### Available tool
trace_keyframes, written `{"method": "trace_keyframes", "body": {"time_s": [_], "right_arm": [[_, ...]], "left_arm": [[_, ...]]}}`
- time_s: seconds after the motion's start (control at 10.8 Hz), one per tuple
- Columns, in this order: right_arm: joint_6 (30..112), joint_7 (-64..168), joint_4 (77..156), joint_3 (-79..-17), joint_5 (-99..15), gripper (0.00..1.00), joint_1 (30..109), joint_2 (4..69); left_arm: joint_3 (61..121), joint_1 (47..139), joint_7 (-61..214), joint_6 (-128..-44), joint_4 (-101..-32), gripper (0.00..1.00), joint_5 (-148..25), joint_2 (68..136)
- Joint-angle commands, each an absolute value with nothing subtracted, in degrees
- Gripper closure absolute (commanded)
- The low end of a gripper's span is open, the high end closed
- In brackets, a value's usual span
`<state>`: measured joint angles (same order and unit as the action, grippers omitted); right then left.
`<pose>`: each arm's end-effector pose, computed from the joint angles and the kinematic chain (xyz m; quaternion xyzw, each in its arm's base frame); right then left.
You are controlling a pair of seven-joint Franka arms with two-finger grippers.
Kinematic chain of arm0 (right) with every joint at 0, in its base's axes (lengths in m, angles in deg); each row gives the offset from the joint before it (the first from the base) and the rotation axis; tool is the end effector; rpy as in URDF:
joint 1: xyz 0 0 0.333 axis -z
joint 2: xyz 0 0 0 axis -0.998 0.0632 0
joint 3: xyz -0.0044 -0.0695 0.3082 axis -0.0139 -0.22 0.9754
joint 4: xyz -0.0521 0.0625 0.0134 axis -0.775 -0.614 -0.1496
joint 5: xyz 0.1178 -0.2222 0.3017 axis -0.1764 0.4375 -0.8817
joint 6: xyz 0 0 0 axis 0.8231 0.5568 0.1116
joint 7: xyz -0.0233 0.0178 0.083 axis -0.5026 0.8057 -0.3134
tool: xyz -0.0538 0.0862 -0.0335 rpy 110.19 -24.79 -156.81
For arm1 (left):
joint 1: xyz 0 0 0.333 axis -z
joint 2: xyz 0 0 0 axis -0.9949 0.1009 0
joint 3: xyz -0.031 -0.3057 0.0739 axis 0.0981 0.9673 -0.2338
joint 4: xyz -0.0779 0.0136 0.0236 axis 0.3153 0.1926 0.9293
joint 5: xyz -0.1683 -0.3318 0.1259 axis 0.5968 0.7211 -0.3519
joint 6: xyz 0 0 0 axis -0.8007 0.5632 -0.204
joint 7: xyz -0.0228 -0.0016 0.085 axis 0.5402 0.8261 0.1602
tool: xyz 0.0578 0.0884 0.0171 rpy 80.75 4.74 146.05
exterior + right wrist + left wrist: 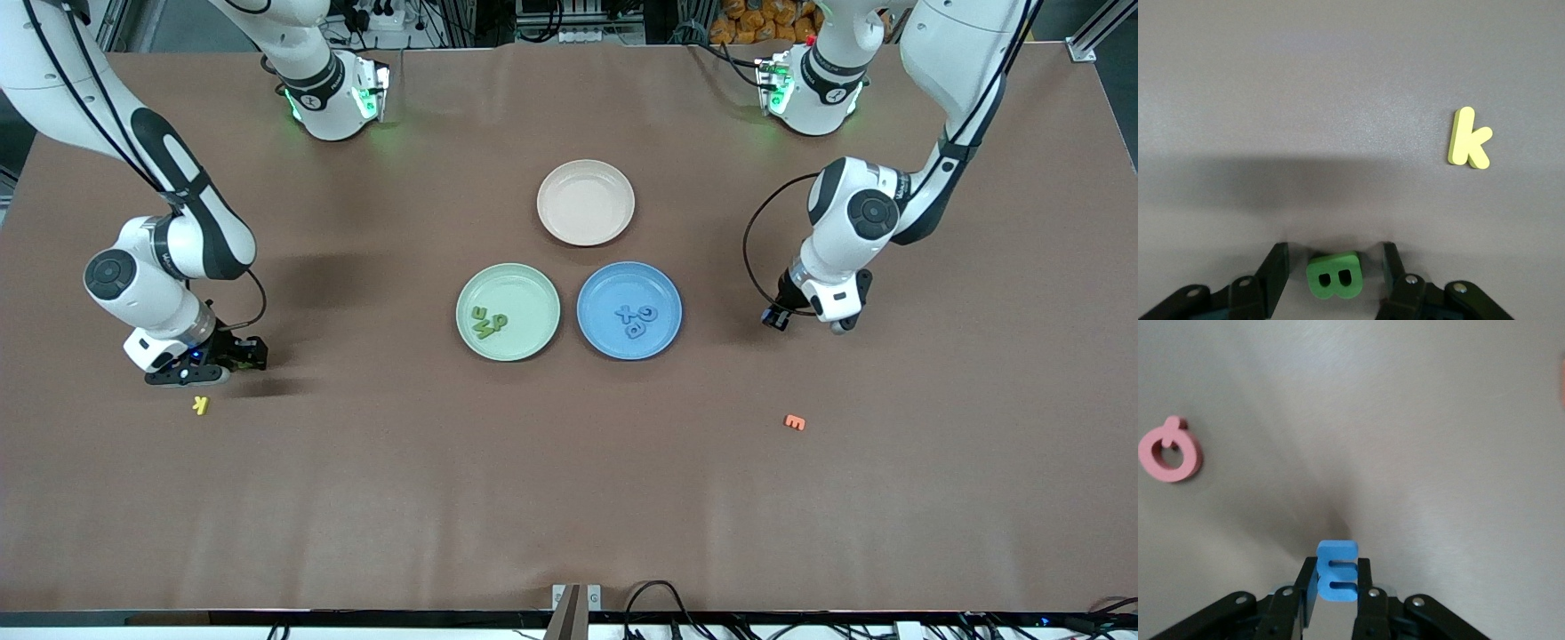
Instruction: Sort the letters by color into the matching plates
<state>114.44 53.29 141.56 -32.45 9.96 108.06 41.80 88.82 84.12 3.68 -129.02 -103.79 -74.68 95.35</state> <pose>0.5619 -0.1007 0.1704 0.9977 0.0373 0.0535 0.0178 0.4886 -0.1472 0.1952 0.8626 0.5033 0.0054 0.0503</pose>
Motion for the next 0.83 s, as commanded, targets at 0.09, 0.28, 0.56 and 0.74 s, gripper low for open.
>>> {"method": "trace_keyframes", "body": {"time_s": [0.09, 0.28, 0.56, 0.74], "right_arm": [[114.8, 53.1, 144.4, -31.6, 11.2, 0.36, 110.6, 40.7], [114.8, 53.0, 144.7, -31.4, 11.5, 0.4, 111.0, 40.6], [115.4, 53.0, 144.7, -31.4, 12.0, 0.48, 111.1, 40.7], [115.4, 53.1, 144.7, -31.4, 12.0, 0.66, 111.1, 40.8]], "left_arm": [[88.7, 87.8, 0.4, -119.3, -93.2, 1.0, -76.8, 96.7], [88.6, 91.1, -2.5, -117.9, -89.9, 1.0, -76.8, 98.4], [88.8, 95.2, -6.6, -114.0, -86.0, 1.0, -76.8, 99.1], [88.8, 97.4, -8.3, -113.9, -85.5, 1.0, -76.5, 99.7]]}}
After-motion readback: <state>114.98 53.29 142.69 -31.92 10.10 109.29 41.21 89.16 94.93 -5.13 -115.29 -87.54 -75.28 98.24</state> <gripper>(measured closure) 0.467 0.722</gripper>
